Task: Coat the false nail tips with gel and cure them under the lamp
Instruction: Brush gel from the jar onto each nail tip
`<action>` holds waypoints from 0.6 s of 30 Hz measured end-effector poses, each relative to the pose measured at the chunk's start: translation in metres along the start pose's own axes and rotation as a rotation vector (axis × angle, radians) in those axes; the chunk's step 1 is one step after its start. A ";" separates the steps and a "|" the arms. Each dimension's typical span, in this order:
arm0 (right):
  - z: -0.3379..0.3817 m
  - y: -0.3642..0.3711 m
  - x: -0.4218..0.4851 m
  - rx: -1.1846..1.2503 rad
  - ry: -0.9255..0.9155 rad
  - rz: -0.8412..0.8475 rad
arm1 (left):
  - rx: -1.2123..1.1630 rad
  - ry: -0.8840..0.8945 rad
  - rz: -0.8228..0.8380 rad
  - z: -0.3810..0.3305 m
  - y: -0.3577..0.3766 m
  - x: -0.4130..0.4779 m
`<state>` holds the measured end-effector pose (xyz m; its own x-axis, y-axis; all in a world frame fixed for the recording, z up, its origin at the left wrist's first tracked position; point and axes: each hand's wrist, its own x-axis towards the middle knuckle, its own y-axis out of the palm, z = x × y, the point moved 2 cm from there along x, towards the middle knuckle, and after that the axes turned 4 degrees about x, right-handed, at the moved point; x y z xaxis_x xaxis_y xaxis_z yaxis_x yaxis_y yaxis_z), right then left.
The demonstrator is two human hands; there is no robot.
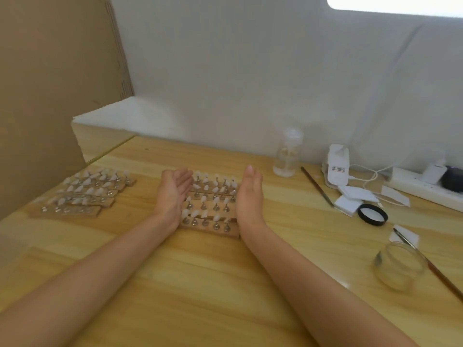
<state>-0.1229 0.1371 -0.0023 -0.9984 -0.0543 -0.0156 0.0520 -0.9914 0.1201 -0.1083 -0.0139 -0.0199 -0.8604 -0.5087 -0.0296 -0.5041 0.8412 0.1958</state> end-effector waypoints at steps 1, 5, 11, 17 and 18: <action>0.000 -0.006 0.002 -0.017 -0.019 -0.021 | -0.018 -0.012 0.003 0.001 0.008 -0.001; 0.003 -0.034 0.011 -0.073 -0.078 -0.094 | -0.019 -0.043 0.053 0.007 0.043 -0.003; 0.009 -0.064 0.020 -0.090 -0.074 -0.135 | -0.054 -0.043 0.009 0.011 0.078 -0.006; 0.026 -0.078 -0.007 -0.201 -0.086 0.030 | -0.117 -0.022 -0.001 -0.002 0.063 -0.015; 0.028 -0.086 -0.022 -0.222 -0.108 0.085 | -0.141 -0.032 -0.008 -0.006 0.056 -0.019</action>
<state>-0.1058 0.2271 0.0153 -0.9861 -0.1375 0.0930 0.1277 -0.9863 -0.1043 -0.1201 0.0416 -0.0024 -0.8594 -0.5075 -0.0622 -0.4975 0.8020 0.3307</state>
